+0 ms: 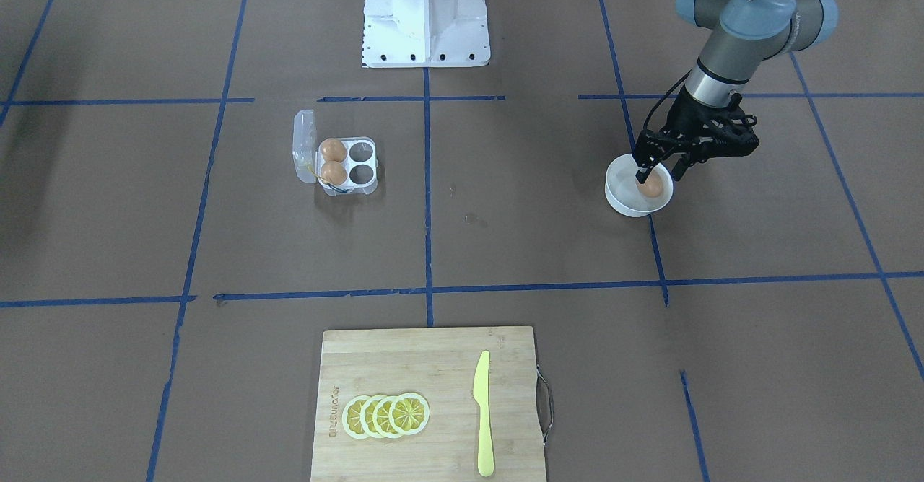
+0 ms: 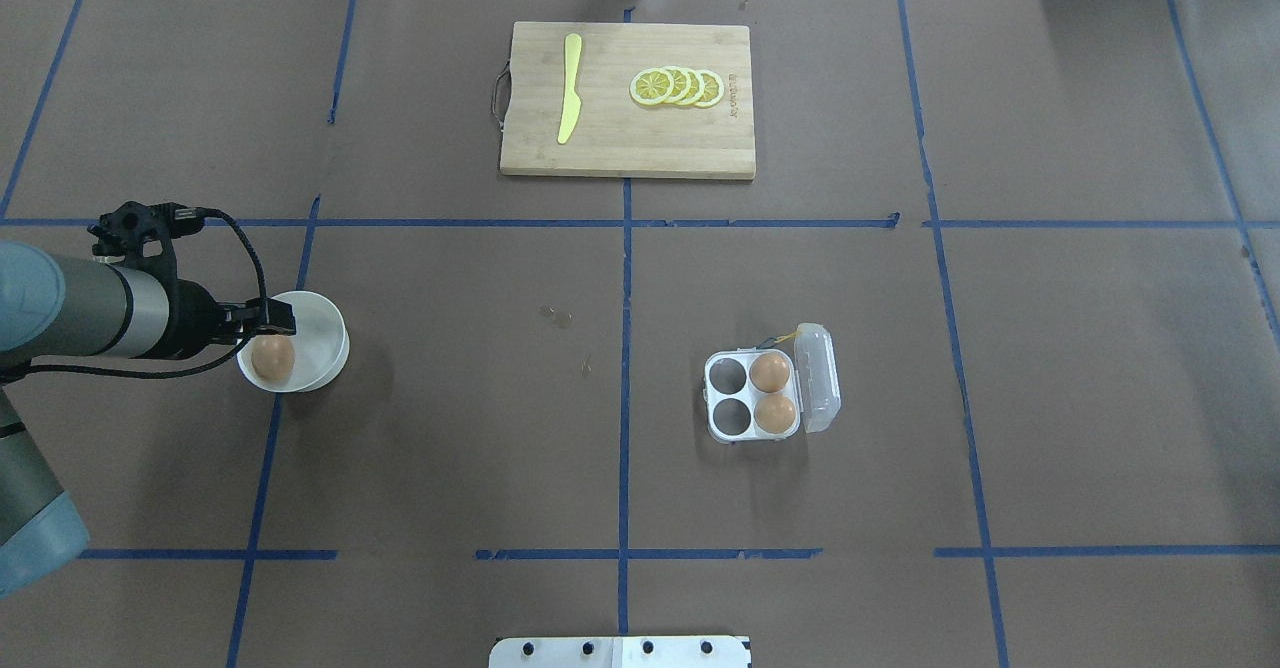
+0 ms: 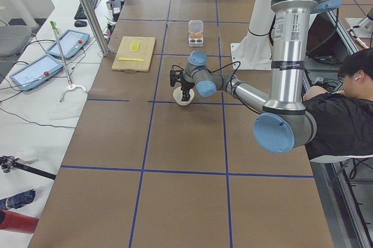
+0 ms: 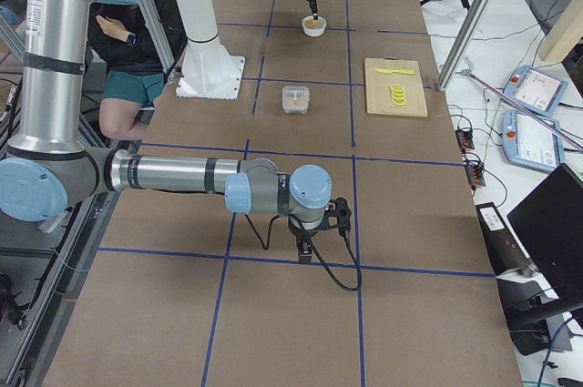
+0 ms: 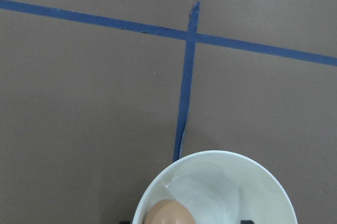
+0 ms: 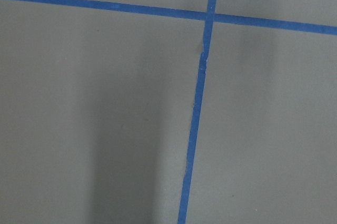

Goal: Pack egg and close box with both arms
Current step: 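Lower the left gripper into the bowl and close on the egg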

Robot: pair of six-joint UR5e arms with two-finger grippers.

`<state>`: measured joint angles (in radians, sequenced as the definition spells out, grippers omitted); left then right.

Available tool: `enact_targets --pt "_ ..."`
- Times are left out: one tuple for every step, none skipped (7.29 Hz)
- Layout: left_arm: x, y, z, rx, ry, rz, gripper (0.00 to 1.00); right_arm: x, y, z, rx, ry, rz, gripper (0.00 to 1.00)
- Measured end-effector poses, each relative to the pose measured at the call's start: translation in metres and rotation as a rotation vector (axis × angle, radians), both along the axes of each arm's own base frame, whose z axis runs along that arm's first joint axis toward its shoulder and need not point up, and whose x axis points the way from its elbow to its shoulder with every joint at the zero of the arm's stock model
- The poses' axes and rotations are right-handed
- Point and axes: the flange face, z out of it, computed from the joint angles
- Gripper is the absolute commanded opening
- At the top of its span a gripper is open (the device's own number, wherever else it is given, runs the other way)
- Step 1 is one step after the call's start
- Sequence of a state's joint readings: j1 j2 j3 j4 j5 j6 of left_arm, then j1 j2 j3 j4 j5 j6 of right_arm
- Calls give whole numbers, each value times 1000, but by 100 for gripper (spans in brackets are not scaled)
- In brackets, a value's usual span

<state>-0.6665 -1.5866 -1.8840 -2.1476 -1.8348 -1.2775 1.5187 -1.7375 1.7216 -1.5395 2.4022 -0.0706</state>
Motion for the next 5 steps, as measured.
enact_targets --pt "1 0 -1 2 1 2 74 0 1 1 -2 0 0 100" --pt "4 1 -1 1 0 6 74 0 1 1 -3 1 0 100" --pt "7 1 0 -1 -2 10 74 0 2 2 -4 1 0 100" --pt "11 1 0 -1 -2 15 74 0 2 2 -4 2 0 100" --pt "14 2 1 -1 -3 20 74 0 2 2 -4 2 0 100"
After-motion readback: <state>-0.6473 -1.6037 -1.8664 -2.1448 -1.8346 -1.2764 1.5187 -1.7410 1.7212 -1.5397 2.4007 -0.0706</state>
